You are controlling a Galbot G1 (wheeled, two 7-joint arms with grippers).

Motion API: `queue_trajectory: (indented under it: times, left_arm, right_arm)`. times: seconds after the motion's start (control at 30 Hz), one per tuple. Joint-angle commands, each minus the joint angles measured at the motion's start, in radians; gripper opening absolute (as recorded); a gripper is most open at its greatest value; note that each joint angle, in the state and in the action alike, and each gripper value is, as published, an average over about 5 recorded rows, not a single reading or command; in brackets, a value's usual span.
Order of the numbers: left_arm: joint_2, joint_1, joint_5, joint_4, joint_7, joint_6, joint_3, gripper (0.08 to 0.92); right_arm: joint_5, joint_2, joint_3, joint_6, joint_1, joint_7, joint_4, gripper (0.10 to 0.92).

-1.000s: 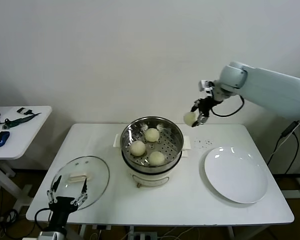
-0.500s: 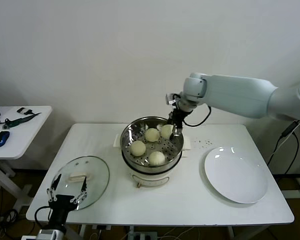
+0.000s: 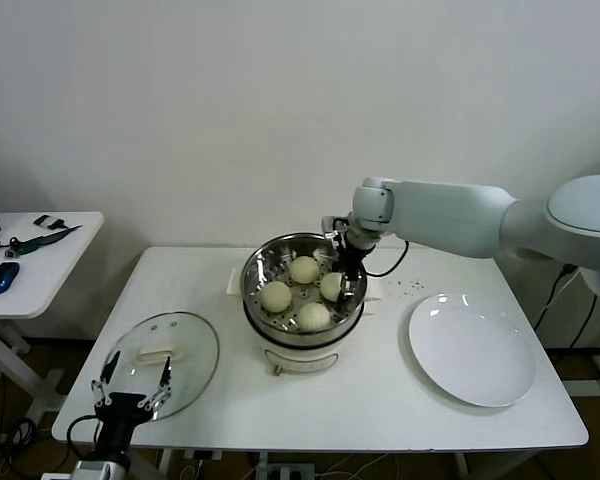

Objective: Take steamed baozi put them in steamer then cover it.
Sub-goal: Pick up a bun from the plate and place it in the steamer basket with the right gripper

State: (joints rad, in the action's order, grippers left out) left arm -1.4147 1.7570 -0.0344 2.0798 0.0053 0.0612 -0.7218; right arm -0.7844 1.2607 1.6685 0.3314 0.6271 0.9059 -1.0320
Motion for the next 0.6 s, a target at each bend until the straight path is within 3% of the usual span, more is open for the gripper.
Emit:
queue_trajectory:
  times: [0.03, 0.23, 0.43, 0.6]
  left_arm:
    - [0.001, 0.0, 0.001, -0.001, 0.0, 0.0, -0.001, 0.823]
    - [0.004, 0.001, 0.001, -0.001, 0.0, 0.001, -0.004, 0.823]
    - [0.005, 0.002, 0.002, -0.002, -0.001, 0.003, -0.005, 0.823]
    - [0.007, 0.005, 0.003, -0.003, -0.001, 0.005, -0.005, 0.823]
  right_arm:
    - [0.018, 0.024, -0.024, 0.003, -0.044, -0.007, 0.044, 0.721]
    - [0.024, 0.023, -0.037, 0.004, -0.041, -0.006, 0.053, 0.727]
    - [0.025, 0.009, -0.039, 0.007, -0.019, 0.017, 0.034, 0.811]
    - [0.035, -0.023, -0.039, 0.004, 0.01, 0.038, 0.004, 0.822]
